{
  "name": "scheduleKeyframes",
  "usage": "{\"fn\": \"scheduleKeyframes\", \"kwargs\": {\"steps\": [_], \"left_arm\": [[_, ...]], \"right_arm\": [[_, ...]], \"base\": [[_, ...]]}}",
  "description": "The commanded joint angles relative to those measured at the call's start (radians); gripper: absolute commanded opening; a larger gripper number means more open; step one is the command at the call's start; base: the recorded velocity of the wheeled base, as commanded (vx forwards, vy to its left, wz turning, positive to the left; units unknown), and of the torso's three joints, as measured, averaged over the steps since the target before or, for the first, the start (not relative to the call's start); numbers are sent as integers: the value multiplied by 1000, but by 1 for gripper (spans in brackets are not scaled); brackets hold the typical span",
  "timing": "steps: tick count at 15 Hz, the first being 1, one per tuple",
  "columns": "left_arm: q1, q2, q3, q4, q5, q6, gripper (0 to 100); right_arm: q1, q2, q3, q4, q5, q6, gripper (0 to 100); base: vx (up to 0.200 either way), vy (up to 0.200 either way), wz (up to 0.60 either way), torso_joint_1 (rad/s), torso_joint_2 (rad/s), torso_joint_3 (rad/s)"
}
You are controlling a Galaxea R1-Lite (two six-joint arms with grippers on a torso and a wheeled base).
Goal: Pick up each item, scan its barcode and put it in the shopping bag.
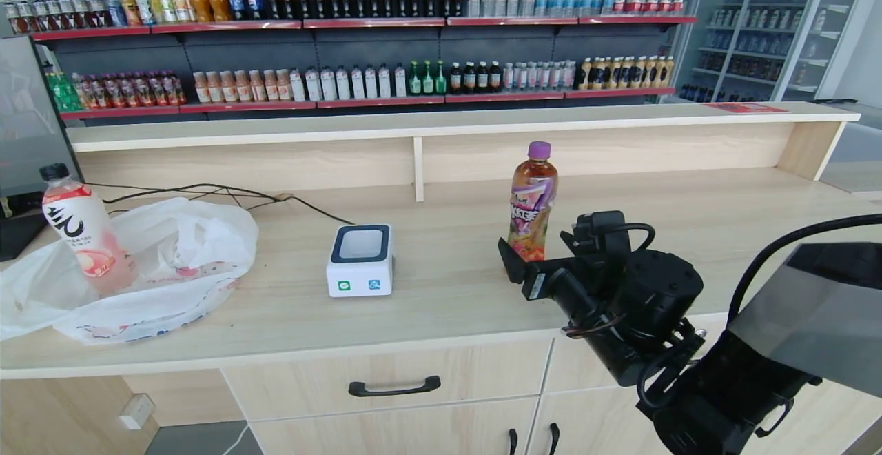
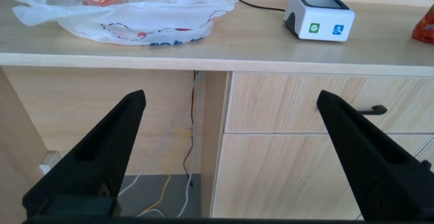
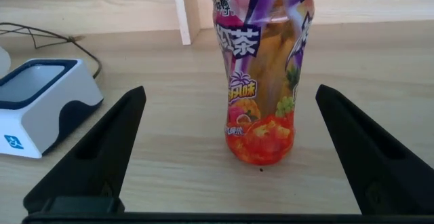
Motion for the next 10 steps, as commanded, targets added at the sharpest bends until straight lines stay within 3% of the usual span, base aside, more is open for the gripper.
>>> {"fn": "scheduleKeyframes", "kwargs": {"steps": [1,10], "left_arm": [[0,0,0,0,0,0,100],[0,0,0,-5,0,0,100]], "right_arm": [[-16,59,-70,-2,-1,-9,100],[-53,186,-277,-2,42,-16,100]], "base": [[0,0,0,0,0,0],[0,0,0,0,0,0]]}}
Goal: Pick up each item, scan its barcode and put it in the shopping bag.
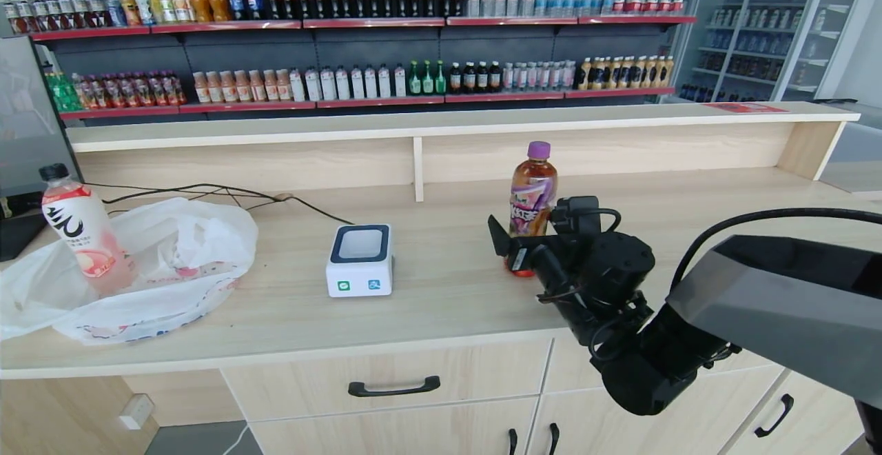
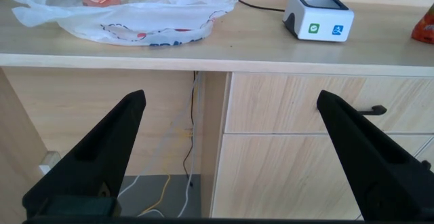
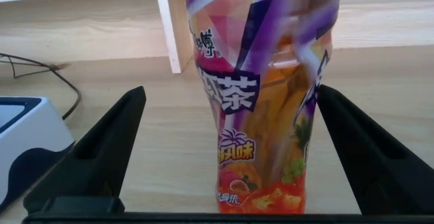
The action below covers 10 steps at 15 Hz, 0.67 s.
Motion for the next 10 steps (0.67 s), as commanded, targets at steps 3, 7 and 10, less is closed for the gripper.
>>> {"fn": "scheduleKeyframes", "kwargs": {"steps": [3,7,10], "left_arm": [[0,0,0,-10,2,6,100],[0,0,0,-16,3,6,100],[0,0,0,-14,3,6,100]], "right_arm": [[-17,72,-111,-1,17,-28,100],[-25,58,-181,49,60,-62,100],[-58,53,-181,95,71,-60,100]], "base": [[0,0,0,0,0,0],[0,0,0,0,0,0],[0,0,0,0,0,0]]}}
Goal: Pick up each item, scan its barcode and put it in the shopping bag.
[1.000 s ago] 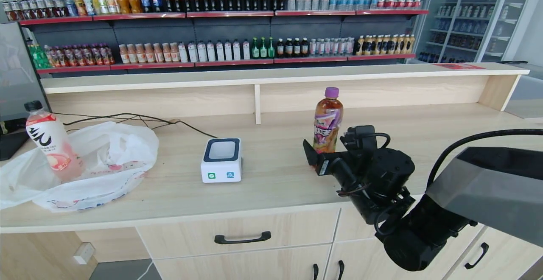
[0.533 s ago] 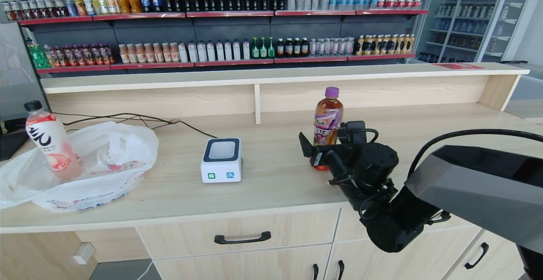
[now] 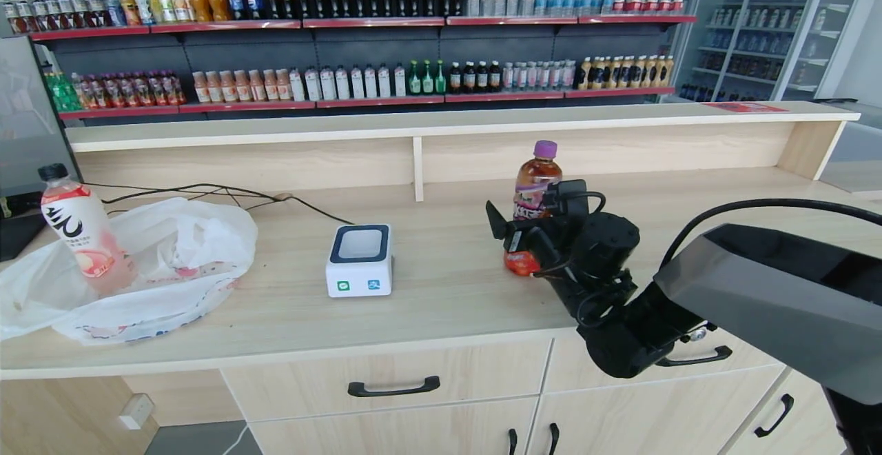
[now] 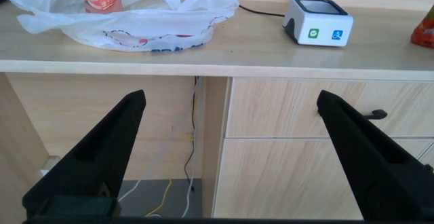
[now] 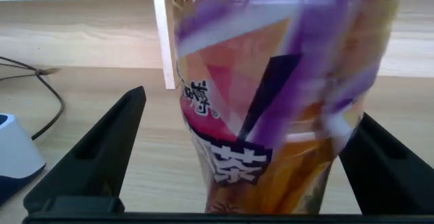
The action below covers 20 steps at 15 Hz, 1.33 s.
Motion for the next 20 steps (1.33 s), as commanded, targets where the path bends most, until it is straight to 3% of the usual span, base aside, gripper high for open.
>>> {"fn": "scheduleKeyframes", "kwargs": {"steps": [1,10,11,20], "left_arm": [[0,0,0,0,0,0,100],[0,0,0,5,0,-2,100],[0,0,0,6,0,-2,100],[0,0,0,8,-1,-5,100]], "right_arm": [[-10,-6,-4,19,1,4,100],[-33,9,-4,31,1,31,100],[-33,9,-4,31,1,31,0],[-34,6,-5,30,19,53,0]], "base": [[0,0,0,0,0,0],[0,0,0,0,0,0],[0,0,0,0,0,0],[0,0,0,0,0,0]]}}
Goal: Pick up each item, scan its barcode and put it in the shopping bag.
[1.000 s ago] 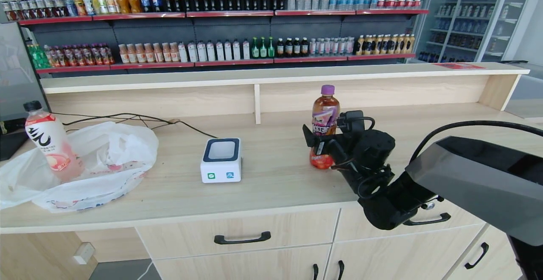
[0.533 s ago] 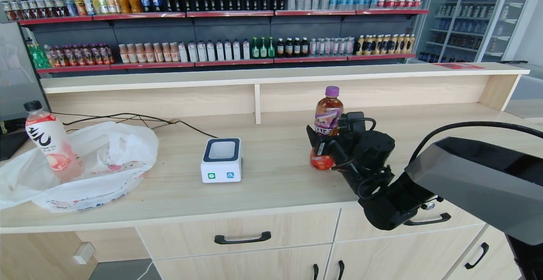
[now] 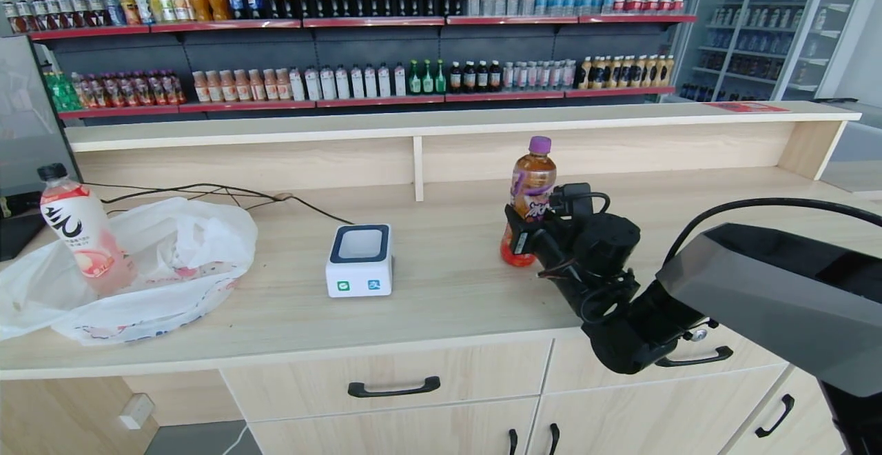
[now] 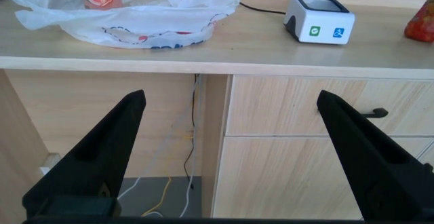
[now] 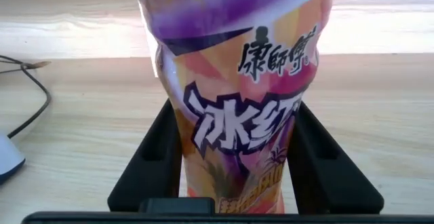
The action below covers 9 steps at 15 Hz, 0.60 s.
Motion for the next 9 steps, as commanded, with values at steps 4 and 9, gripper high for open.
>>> {"fn": "scheduleKeyframes", "kwargs": {"steps": [4,9], "left_arm": [[0,0,0,0,0,-2,100],[0,0,0,0,0,-2,100]], "right_arm": [[1,-11,0,-2,0,-1,0],[2,-48,2,-2,0,-2,0]], "base": [[0,0,0,0,0,0],[0,0,0,0,0,0]]}}
